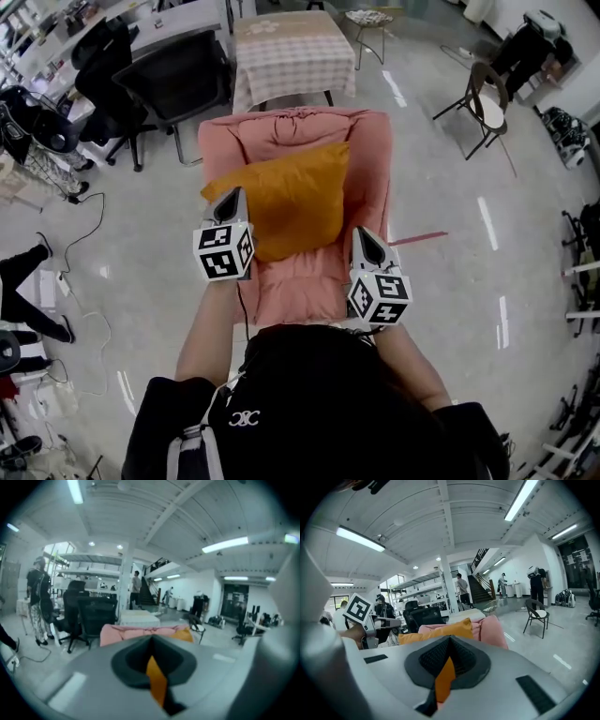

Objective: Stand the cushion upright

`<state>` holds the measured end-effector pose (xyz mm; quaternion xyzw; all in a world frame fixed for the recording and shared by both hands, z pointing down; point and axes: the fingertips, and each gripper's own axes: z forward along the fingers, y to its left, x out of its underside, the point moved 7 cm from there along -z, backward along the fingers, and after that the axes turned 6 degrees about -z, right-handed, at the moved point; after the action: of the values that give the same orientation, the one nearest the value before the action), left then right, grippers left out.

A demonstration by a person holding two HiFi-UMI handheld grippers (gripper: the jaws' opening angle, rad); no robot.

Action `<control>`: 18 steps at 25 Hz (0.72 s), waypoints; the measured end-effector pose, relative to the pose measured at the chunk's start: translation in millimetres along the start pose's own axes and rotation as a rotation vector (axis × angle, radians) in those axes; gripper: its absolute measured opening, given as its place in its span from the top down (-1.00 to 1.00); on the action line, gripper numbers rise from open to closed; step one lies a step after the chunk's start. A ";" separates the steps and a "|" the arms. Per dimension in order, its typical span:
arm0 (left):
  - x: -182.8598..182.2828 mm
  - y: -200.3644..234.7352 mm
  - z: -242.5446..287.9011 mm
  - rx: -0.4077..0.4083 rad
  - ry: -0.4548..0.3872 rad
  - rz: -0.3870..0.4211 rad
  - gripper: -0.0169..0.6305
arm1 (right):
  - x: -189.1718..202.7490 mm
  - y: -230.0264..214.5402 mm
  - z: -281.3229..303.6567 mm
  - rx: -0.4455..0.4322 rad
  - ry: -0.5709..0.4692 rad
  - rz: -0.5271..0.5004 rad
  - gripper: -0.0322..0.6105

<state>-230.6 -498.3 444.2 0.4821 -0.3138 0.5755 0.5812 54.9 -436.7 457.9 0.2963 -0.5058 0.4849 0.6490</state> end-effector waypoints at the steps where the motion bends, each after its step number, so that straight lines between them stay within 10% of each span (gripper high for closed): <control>1: -0.1 -9.4 -9.1 0.010 -0.010 -0.006 0.95 | -3.9 1.4 -0.8 -0.019 -0.010 0.004 0.91; 18: 24.9 -119.1 -64.0 0.051 -0.004 0.081 0.95 | -22.9 23.1 -22.6 -0.151 -0.088 -0.087 0.91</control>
<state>-123.5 -415.1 421.7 0.4847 -0.3194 0.6057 0.5442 41.4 -416.3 426.8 0.2893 -0.5554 0.4034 0.6672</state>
